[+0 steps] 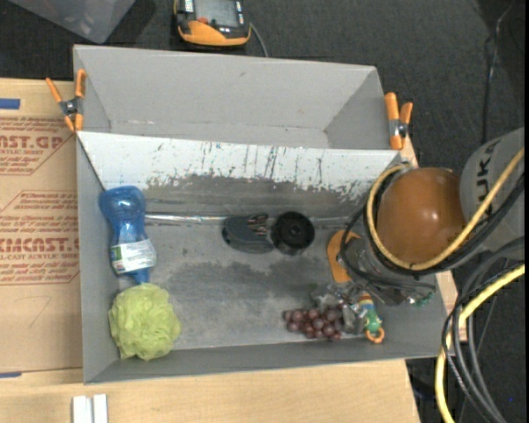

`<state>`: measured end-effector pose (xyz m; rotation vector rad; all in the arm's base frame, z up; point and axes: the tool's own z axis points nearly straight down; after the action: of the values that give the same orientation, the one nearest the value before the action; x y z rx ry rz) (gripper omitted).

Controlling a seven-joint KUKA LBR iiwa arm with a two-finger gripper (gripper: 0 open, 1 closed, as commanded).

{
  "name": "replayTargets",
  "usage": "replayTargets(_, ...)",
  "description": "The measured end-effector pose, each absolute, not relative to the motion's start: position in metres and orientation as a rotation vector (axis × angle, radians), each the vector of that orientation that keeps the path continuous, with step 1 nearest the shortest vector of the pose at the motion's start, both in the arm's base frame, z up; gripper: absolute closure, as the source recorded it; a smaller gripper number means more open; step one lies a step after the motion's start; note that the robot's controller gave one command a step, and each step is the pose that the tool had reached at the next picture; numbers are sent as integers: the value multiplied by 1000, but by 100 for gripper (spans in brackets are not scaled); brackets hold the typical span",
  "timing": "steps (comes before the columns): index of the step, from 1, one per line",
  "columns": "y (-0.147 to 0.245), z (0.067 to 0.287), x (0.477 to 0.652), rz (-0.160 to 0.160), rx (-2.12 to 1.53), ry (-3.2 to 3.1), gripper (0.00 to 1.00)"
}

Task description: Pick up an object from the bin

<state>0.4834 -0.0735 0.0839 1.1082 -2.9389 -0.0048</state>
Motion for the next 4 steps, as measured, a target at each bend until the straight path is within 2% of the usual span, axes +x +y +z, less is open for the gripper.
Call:
replayTargets(1, -74, 85, 485, 0, 1111, -2946, 0)
replayTargets(2, -74, 84, 483, -5, 1108, -2938, 100)
replayTargets(4, -74, 84, 483, -5, 1108, -2938, 100)
